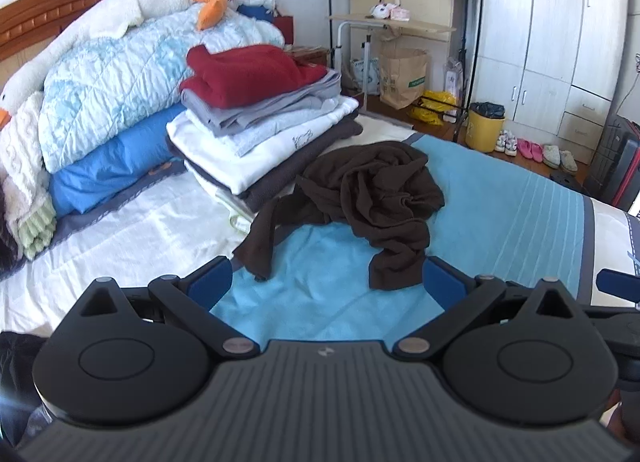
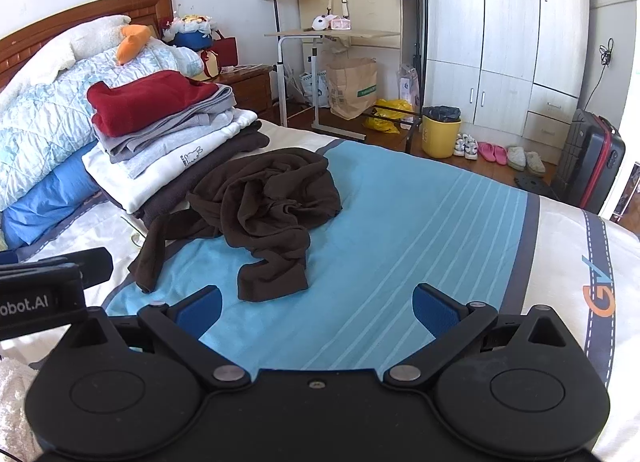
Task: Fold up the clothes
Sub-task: 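Move both grippers toward the crumpled brown fleece on the bed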
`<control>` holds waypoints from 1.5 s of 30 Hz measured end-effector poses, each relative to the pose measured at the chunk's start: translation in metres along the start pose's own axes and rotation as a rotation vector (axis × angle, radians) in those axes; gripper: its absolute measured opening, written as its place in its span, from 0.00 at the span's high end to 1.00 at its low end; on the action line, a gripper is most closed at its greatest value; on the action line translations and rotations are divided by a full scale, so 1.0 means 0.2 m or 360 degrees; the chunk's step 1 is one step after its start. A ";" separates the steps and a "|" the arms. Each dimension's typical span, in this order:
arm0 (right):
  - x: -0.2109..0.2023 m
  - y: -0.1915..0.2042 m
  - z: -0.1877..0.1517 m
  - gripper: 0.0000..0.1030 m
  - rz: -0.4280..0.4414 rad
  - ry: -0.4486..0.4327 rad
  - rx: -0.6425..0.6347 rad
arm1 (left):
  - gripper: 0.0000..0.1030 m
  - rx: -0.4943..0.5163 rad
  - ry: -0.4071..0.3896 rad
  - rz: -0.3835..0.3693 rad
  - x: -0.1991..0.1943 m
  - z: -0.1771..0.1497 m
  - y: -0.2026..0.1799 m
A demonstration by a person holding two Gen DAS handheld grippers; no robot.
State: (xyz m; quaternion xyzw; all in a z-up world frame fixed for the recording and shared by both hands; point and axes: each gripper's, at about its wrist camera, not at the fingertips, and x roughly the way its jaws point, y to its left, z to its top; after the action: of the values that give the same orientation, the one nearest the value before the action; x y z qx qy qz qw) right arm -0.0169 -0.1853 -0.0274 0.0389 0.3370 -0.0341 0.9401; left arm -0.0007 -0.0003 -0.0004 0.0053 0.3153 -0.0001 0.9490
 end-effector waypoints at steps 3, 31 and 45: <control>0.00 0.00 0.00 0.00 0.0006 0.0002 -0.0010 | 0.00 0.0013 -0.0003 -0.0003 -0.01 -0.02 -0.01; 0.01 0.02 -0.01 0.00 -0.0003 0.0039 -0.0058 | 0.00 -0.0036 0.0126 -0.0043 0.04 -0.01 0.01; 0.01 0.02 -0.02 0.00 -0.0019 0.0043 -0.0083 | 0.00 -0.0039 0.0151 -0.0047 0.07 -0.02 0.01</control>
State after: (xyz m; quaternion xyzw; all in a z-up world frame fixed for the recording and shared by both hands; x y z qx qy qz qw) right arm -0.0176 -0.1807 -0.0302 0.0127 0.3506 -0.0303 0.9360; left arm 0.0075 0.0021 -0.0115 -0.0110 0.3599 -0.0099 0.9329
